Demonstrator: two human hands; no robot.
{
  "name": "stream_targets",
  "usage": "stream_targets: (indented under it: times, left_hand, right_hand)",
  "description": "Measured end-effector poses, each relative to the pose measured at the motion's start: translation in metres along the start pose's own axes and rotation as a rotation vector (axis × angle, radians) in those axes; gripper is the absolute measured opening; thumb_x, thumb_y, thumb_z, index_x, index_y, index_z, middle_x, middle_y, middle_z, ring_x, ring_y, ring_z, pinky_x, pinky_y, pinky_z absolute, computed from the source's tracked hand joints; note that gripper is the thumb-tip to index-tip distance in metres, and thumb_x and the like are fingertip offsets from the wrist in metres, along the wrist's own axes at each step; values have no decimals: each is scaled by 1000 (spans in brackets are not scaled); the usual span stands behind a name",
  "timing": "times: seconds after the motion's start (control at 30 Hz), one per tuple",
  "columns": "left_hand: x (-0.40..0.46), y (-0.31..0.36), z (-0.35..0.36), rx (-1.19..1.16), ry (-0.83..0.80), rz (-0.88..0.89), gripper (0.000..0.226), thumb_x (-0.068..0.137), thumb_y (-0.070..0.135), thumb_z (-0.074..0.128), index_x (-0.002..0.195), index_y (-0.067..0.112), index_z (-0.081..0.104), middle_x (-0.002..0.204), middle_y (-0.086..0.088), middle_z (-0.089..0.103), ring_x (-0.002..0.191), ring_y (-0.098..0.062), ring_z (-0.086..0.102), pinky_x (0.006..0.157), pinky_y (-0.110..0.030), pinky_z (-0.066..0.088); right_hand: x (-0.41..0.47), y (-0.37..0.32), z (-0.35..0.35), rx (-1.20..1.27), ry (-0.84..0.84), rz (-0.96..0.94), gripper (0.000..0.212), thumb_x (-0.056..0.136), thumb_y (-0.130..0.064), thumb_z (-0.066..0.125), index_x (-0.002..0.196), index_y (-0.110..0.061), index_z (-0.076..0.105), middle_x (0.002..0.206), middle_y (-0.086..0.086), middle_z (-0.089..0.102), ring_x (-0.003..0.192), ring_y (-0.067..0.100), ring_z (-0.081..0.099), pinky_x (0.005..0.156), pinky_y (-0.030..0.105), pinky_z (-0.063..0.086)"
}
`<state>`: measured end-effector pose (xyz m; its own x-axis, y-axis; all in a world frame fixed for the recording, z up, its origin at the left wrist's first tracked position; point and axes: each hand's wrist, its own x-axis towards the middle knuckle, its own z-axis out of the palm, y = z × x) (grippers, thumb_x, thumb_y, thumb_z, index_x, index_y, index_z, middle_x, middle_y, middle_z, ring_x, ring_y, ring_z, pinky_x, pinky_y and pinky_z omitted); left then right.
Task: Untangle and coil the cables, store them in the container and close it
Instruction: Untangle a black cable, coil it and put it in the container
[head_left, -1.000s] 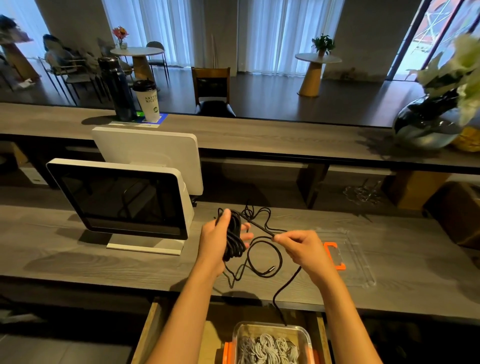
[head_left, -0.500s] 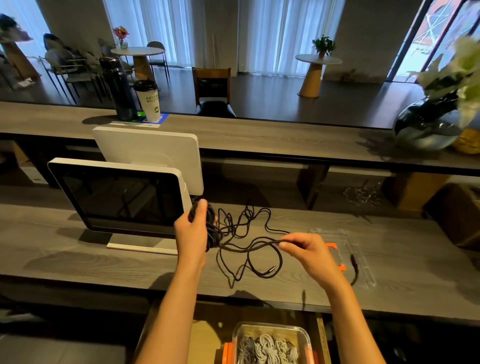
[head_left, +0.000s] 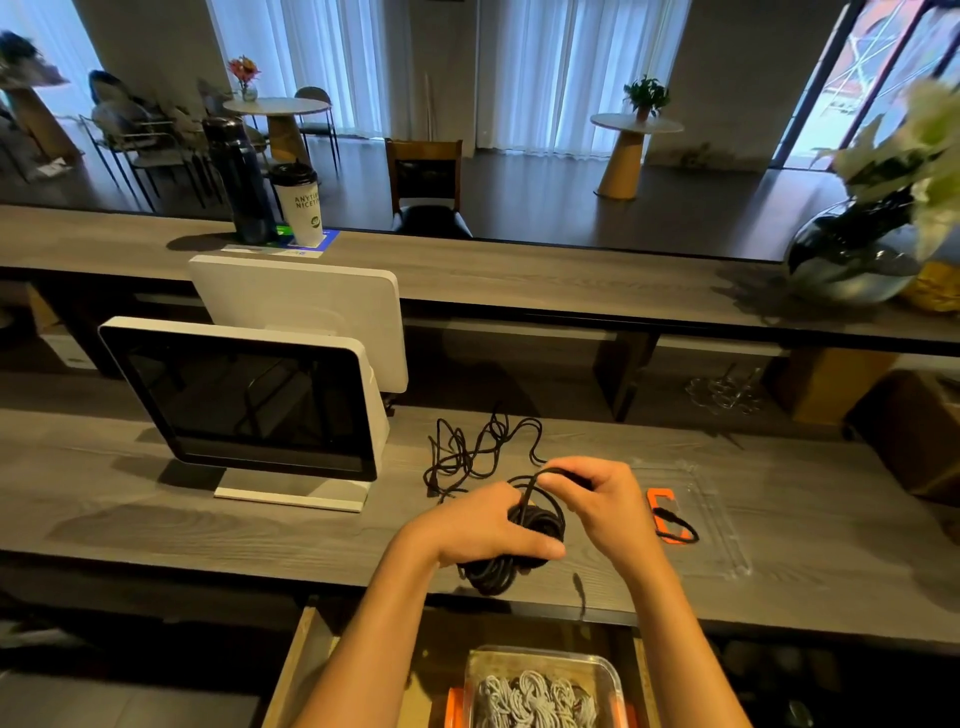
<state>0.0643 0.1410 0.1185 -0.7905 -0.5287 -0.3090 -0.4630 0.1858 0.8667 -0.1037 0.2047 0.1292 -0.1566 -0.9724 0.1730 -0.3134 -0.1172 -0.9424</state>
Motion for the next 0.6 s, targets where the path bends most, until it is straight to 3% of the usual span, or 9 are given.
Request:
stream_targets:
  times: [0.13,0.23,0.4,0.47,0.6]
  left_hand:
    - [-5,2,1,-301,138,82,30,97,36,61,98,6,65,83,-3,70,77,-14,69,70,-26,54]
    - [-4,-4,0,-460,329,72,32,97,40,59,100,9,66,84,-7,70,78,-20,68,72,-33,53]
    - [7,-2,11,-661,715,33,35,99,42,56,97,10,68,81,-14,73,71,-26,69,74,-48,59]
    - [14,4,21,-753,875,-13,33,100,40,55,97,11,69,85,-12,75,77,-27,73,77,-47,61]
    - [27,6,39,-910,1162,11,27,100,43,53,98,25,72,98,-2,75,97,-20,71,85,-41,58]
  right_hand:
    - [3,5,-2,31,84,87,9,89,-14,71,85,-16,79,61,-10,68,56,-2,55,56,14,44]
    - [4,10,-3,25,96,149,10,91,-16,69,92,-13,79,56,-14,64,53,-2,52,53,14,43]
    - [7,15,7,9,69,187,19,95,-21,65,85,-15,79,52,-7,53,51,6,43,52,21,38]
    - [11,12,18,-2,64,183,28,100,-26,57,87,-13,78,57,-7,58,52,14,46,56,26,39]
    - [10,4,49,-64,109,213,30,105,-38,40,99,-36,70,82,-14,68,75,0,61,68,27,49]
